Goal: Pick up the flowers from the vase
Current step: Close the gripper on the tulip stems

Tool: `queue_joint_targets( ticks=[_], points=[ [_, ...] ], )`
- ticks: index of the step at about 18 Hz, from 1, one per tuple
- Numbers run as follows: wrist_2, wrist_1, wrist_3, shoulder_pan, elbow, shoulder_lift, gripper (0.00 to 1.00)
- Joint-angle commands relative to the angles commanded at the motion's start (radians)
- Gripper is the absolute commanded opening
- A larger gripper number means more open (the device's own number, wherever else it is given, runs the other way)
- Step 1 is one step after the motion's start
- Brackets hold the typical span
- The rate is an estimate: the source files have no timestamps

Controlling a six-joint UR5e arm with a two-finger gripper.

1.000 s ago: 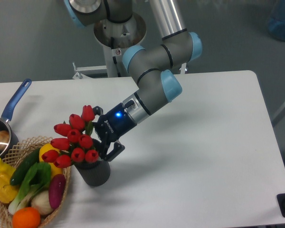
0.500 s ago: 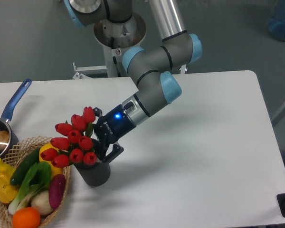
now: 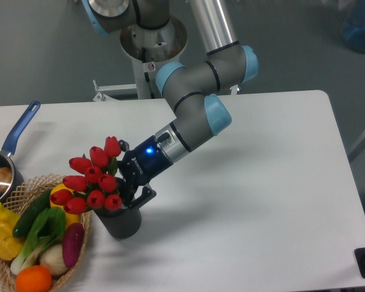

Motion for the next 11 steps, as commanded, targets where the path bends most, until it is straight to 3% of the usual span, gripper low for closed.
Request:
queue_joint_targets(
  ticks=[3, 11],
  points=[
    [-0.008, 0.000, -0.002, 0.003, 0.000, 0.000, 0.73],
    [-0.008, 0.002, 0.006, 0.008, -0.002, 0.000, 0.62]
  ],
)
